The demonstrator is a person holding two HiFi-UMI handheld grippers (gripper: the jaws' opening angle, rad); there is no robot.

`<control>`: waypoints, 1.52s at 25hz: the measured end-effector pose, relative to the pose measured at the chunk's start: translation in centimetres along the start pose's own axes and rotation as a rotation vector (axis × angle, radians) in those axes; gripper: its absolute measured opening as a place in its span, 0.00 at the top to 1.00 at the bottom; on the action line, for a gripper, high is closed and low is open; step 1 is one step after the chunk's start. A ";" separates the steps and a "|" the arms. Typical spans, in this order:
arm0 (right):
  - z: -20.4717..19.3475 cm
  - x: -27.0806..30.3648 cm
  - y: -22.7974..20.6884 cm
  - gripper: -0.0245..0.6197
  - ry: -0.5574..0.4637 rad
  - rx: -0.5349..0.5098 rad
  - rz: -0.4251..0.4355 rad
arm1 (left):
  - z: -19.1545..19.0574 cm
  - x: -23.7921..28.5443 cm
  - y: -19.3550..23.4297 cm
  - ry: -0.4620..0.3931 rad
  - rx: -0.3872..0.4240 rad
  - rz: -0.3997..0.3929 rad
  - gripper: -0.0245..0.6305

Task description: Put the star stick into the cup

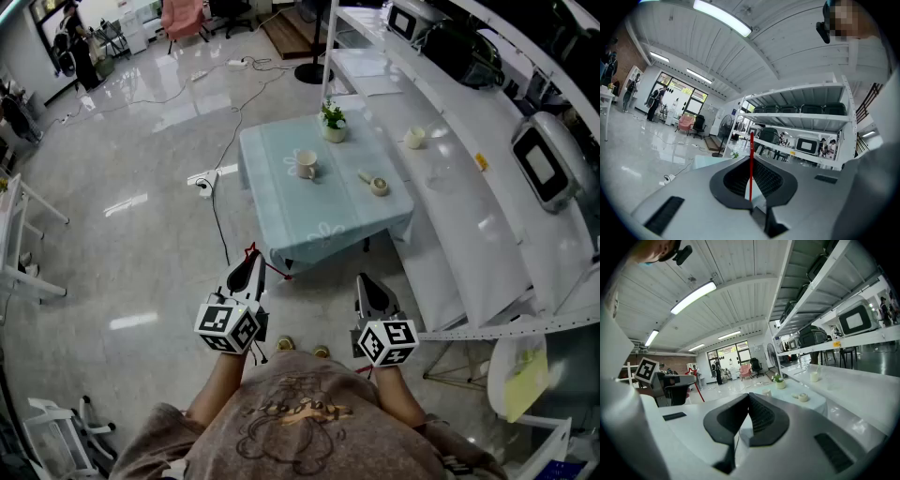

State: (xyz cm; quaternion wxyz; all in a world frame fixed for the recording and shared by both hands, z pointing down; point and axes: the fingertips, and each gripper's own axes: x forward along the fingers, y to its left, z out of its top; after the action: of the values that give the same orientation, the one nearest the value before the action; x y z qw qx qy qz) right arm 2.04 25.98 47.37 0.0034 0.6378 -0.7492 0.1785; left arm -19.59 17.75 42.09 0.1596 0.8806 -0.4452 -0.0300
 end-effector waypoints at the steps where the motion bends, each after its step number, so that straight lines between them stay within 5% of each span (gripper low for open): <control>1: 0.0 0.1 0.0 0.96 0.000 -0.001 0.001 | 0.0 0.0 0.1 -0.001 -0.001 -0.001 0.92; 22: -1.3 3.1 2.6 0.96 0.004 0.028 -0.068 | 0.8 2.6 3.4 0.004 -0.005 -0.098 0.92; 38: -0.2 9.1 -1.0 0.96 0.016 0.021 -0.074 | 1.1 9.9 5.6 0.008 -0.004 -0.101 0.92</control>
State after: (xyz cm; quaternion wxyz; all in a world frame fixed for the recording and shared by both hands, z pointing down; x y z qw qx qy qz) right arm 1.26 17.21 49.90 0.0095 0.6637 -0.7230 0.1913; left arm -18.19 6.49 43.69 0.1614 0.9017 -0.3996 -0.0354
